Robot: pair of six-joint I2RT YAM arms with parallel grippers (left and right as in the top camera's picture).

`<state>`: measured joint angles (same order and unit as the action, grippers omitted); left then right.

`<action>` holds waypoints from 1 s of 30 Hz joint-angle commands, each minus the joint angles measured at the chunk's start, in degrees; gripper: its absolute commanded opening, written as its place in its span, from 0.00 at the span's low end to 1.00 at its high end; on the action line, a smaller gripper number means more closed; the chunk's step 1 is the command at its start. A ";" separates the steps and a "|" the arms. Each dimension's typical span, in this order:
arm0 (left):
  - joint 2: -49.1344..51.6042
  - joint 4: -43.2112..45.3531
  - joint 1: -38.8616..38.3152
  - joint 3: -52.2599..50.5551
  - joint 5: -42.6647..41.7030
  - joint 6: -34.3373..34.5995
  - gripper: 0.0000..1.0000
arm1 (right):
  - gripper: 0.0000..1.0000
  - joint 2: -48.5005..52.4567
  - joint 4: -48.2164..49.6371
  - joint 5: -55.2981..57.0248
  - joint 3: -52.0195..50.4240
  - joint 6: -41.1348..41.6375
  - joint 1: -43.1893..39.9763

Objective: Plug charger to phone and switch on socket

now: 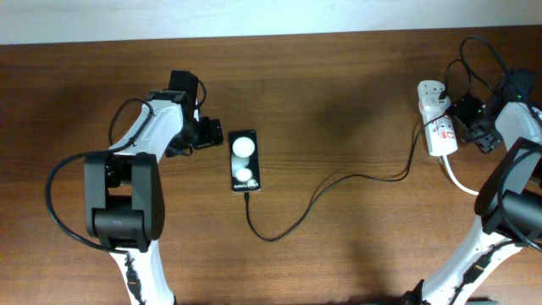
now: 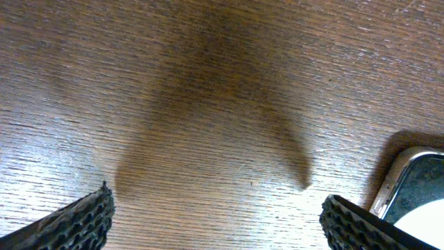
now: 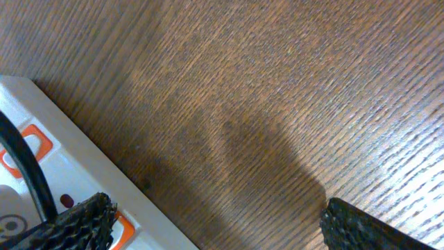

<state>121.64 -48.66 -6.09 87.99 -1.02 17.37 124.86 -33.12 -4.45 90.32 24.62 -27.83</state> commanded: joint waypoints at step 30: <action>0.39 -0.04 -0.13 0.98 0.39 -0.24 0.99 | 0.99 2.86 -8.13 -5.46 -1.31 -1.92 4.00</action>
<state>121.64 -48.66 -6.09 87.99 -1.02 17.37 124.77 -38.11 -5.96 91.64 25.47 -27.70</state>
